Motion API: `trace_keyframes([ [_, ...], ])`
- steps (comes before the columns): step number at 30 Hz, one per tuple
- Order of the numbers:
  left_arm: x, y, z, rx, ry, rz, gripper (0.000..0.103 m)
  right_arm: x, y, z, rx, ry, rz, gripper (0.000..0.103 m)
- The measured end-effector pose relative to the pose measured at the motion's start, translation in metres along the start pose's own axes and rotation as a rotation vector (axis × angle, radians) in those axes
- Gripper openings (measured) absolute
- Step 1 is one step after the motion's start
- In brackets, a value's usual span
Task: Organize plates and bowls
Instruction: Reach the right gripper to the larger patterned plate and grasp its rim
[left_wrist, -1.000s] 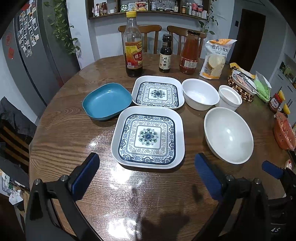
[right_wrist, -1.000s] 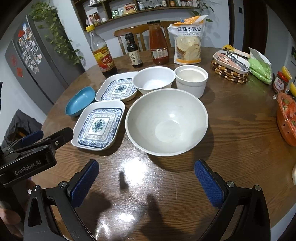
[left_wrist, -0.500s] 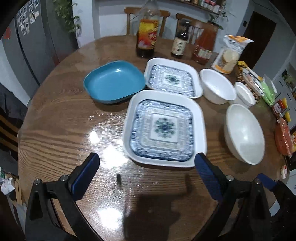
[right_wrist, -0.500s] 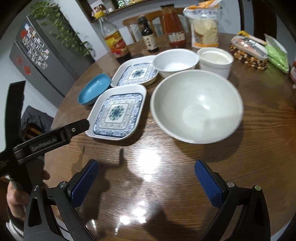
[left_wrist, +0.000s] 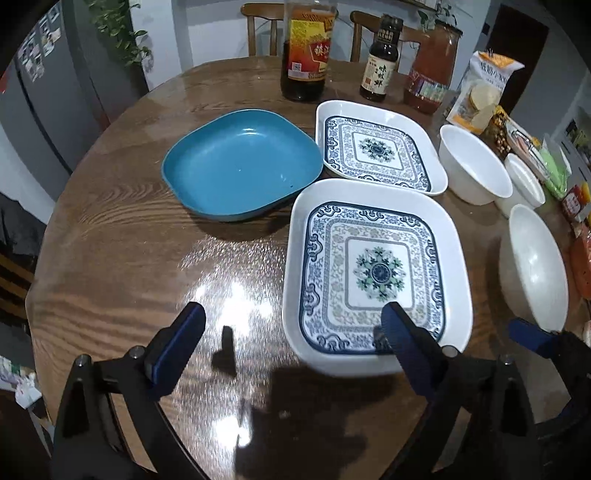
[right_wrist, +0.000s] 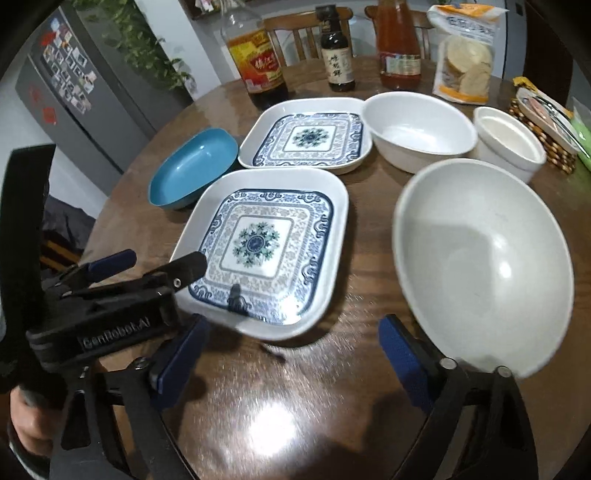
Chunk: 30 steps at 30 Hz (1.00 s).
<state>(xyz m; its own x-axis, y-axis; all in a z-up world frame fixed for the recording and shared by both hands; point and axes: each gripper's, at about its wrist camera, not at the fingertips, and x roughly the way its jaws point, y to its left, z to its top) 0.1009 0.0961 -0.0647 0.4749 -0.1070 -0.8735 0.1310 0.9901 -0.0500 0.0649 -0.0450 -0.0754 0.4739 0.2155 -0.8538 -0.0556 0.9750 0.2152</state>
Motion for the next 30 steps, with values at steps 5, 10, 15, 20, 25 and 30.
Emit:
trace_keyframes([
  [5, 0.011, 0.009, 0.008, -0.014, 0.008, -0.032, 0.078, 0.013, 0.002, 0.01, -0.004, 0.015, -0.058, 0.082],
  [10, 0.02, 0.012, 0.011, -0.014, 0.031, -0.058, 0.066, 0.019, 0.003, 0.017, -0.015, 0.044, -0.096, 0.06],
  [15, 0.026, 0.014, 0.011, -0.018, 0.045, -0.082, 0.058, 0.03, 0.002, 0.02, -0.03, 0.076, -0.119, 0.027],
  [20, 0.025, 0.006, 0.009, 0.019, 0.037, -0.091, 0.03, 0.029, 0.005, 0.019, -0.062, 0.067, -0.123, 0.014],
  [25, 0.016, 0.01, 0.002, -0.005, 0.031, -0.073, 0.028, 0.02, 0.013, 0.011, -0.103, 0.056, -0.098, 0.013],
  [30, -0.011, 0.012, -0.017, -0.004, -0.002, -0.056, 0.028, 0.001, 0.022, -0.005, -0.136, 0.065, -0.045, 0.013],
])
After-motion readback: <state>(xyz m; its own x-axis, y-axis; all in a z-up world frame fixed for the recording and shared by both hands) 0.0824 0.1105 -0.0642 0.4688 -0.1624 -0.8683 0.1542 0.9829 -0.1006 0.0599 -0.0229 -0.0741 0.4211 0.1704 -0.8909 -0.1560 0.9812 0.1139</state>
